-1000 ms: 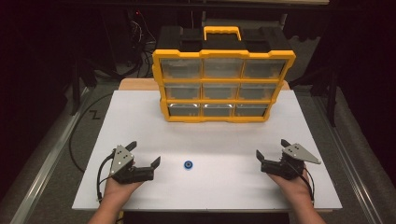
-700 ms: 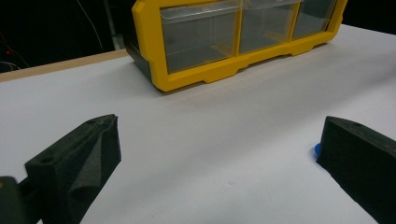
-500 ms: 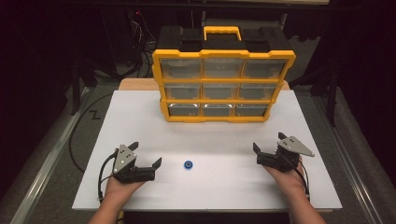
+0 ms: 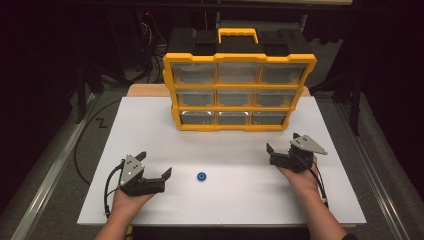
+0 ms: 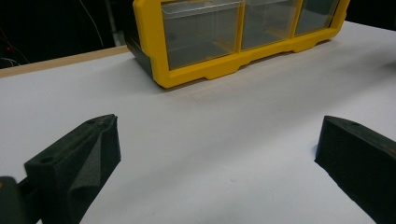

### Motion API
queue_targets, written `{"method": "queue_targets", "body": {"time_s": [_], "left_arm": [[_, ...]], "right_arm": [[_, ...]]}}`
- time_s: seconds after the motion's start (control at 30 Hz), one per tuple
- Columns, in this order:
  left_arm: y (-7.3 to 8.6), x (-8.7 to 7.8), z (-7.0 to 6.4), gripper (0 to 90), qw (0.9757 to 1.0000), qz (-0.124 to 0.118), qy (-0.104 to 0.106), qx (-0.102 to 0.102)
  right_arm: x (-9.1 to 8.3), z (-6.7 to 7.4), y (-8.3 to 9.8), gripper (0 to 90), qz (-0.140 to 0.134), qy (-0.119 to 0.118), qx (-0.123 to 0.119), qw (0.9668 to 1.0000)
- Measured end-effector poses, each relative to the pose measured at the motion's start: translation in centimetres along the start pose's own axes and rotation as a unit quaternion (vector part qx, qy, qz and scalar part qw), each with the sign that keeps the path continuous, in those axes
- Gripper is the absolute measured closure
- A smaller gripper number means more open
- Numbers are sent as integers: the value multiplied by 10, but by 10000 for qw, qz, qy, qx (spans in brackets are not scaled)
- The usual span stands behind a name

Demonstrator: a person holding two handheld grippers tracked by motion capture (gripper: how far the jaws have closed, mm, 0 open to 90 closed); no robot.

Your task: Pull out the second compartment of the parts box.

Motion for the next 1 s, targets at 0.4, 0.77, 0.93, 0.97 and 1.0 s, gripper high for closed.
{"method": "queue_targets", "body": {"time_s": [0.4, 0.77, 0.93, 0.97, 1.0], "left_arm": [[3, 2, 1, 1, 10000, -40, -27, -41], [4, 3, -3, 1, 10000, -35, 0, 92], [5, 3, -1, 0, 10000, 16, -41, 74], [5, 3, -1, 1, 10000, 16, -41, 74], [5, 3, -1, 1, 9999, 6, -51, 87]], "right_arm": [[19, -6, -4, 9, 110, 179, -155, 9997], [33, -15, -5, 10, 182, 263, -231, 9992], [32, -18, -5, 10, 201, 295, -232, 9991], [31, -19, -5, 10, 203, 294, -250, 9990], [31, -19, -5, 10, 203, 294, -250, 9990]]}}
Point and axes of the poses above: each handheld gripper's, and its own axes: x roughly forward along the jaws, y roughly out of its underside, z roughly to its left, the point moved 7 cm from there along x, roughly forward along the jaws, and after that the axes turned 6 degrees about x, right-handed, at the moved point
